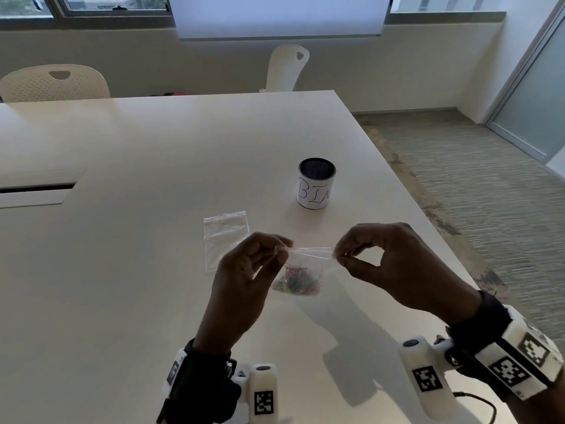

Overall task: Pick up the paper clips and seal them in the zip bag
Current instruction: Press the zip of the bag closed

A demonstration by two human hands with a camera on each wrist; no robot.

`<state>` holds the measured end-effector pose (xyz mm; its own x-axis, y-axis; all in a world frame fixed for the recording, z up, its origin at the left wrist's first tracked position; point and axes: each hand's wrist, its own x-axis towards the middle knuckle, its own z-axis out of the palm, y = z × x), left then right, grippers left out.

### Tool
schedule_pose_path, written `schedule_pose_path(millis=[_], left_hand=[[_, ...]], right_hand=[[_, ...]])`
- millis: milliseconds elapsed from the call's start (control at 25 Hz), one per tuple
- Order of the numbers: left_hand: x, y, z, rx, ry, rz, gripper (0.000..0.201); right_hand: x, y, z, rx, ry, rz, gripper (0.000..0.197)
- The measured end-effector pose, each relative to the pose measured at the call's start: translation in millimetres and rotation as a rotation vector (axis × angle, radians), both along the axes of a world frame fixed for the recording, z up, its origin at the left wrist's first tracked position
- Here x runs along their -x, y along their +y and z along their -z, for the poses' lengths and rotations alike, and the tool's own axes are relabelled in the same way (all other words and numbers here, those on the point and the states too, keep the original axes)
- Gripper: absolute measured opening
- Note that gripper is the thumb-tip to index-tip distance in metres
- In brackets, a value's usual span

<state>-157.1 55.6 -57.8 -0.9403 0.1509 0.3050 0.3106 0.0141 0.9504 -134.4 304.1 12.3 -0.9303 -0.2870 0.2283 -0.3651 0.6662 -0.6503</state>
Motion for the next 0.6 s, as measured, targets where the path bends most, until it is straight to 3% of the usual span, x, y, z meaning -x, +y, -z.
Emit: schedule_pose_path(millis=[200,400,520,600], left_hand=[[-7.1,15.0,-4.8,-0.126,-0.043,-0.019,0.007],[-11.5,11.9,-5.4,-0.165,-0.082,-0.070,0.006],[-13.9,7.6,2.1,-0.065,-0.166,-0.031,0.026],[-11.4,7.9,8.1,0.055,-0.169,-0.015,0.024]], right_hand=[[4.2,-12.1,15.4,0.291,-0.116,0.037,0.029],[3.2,-19.4,31.2,0.487,-0.138,0.116,0.008],[2.8,-22.8,42.0,0.444,-0.158,0.096,0.006],[3.9,-23.9,46.2,0.408,-0.146,0.087,0.005]])
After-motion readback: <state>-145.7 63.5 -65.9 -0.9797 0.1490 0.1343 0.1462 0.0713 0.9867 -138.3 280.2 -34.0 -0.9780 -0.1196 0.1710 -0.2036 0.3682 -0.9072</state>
